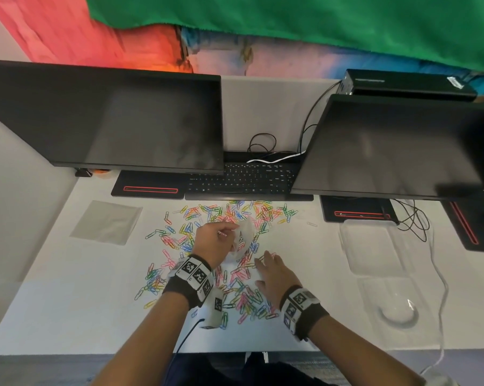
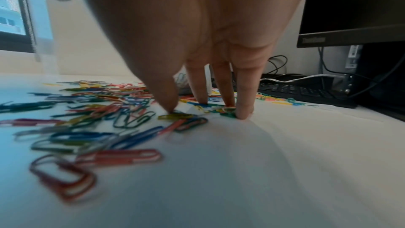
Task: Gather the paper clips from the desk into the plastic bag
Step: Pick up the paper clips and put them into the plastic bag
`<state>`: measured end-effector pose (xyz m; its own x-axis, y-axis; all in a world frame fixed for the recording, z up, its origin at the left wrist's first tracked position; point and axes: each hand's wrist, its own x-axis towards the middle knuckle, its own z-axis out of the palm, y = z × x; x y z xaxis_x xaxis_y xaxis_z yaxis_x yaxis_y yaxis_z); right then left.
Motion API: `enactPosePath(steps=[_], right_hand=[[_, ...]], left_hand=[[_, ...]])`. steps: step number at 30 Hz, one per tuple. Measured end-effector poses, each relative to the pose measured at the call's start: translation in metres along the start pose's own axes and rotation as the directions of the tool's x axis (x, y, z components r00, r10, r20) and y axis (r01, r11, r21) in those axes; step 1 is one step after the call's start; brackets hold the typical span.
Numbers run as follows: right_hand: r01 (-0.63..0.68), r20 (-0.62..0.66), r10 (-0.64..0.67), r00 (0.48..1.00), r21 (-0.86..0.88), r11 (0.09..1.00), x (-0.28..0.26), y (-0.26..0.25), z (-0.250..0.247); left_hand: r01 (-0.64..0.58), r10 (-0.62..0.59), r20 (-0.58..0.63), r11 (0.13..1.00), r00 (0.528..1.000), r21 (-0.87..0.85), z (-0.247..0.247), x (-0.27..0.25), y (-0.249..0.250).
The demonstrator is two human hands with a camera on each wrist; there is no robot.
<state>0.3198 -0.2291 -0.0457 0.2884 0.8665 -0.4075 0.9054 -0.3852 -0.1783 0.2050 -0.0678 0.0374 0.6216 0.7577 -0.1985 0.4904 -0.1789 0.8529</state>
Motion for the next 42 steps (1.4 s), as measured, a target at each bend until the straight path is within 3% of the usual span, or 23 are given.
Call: enactPosePath(steps=[7, 10, 12, 14, 16, 19, 20, 22, 24, 29, 35, 39, 42], right_hand=[[0.064, -0.024, -0.067, 0.997, -0.095, 0.993, 0.001, -0.004, -0.004], [0.005, -0.066, -0.002, 0.998, 0.047, 0.999, 0.007, 0.004, -0.012], [-0.117, -0.077, 0.144, 0.987, 0.284, 0.952, 0.011, 0.015, -0.021], [-0.225, -0.050, 0.308, 0.950, 0.575, 0.787, 0.013, 0.028, -0.033], [-0.271, 0.044, 0.381, 0.923, 0.780, 0.565, 0.010, 0.037, -0.044], [-0.149, 0.101, 0.336, 0.937, 0.981, 0.120, 0.001, 0.034, -0.072], [-0.105, 0.093, 0.305, 0.948, 0.994, 0.023, -0.001, 0.031, -0.081], [-0.050, 0.057, 0.258, 0.965, 0.998, -0.033, -0.003, 0.021, -0.094], [-0.025, 0.025, 0.268, 0.963, 1.000, -0.004, 0.000, 0.011, -0.093], [-0.039, -0.124, 0.372, 0.920, 0.915, 0.402, 0.014, -0.008, -0.070], [-0.085, -0.176, 0.351, 0.920, 0.783, 0.616, 0.010, -0.022, -0.076], [-0.077, -0.213, 0.232, 0.949, 0.557, 0.827, 0.012, -0.022, -0.079], [0.099, -0.269, 0.071, 0.961, 0.570, 0.816, 0.006, -0.021, -0.086]], left_hand=[[-0.004, 0.004, -0.004, 1.000, 1.000, 0.006, 0.000, 0.000, -0.001], [0.008, -0.008, -0.006, 1.000, 1.000, 0.011, 0.002, 0.000, -0.002], [0.005, -0.004, -0.010, 1.000, 1.000, 0.018, 0.004, 0.000, -0.002], [0.003, -0.002, -0.004, 1.000, 1.000, 0.027, 0.007, -0.001, -0.002], [0.010, -0.011, 0.009, 0.999, 1.000, 0.030, 0.010, -0.003, -0.001], [-0.029, 0.027, 0.026, 0.998, 0.999, 0.064, 0.015, -0.004, 0.000], [-0.038, 0.036, 0.033, 0.997, 0.999, 0.072, 0.016, -0.004, 0.001], [-0.044, 0.041, 0.038, 0.995, 0.998, 0.087, 0.019, -0.004, 0.002], [-0.051, 0.047, 0.047, 0.995, 0.998, 0.083, 0.024, -0.005, 0.003], [-0.052, 0.049, 0.072, 0.998, 0.996, 0.034, 0.033, -0.008, 0.005], [-0.071, 0.068, 0.083, 0.997, 0.994, 0.035, 0.037, -0.010, 0.002], [-0.093, 0.090, 0.074, 0.995, 0.993, 0.033, 0.035, -0.014, -0.002], [-0.080, 0.079, 0.028, 0.996, 0.997, 0.036, 0.030, -0.012, -0.006]])
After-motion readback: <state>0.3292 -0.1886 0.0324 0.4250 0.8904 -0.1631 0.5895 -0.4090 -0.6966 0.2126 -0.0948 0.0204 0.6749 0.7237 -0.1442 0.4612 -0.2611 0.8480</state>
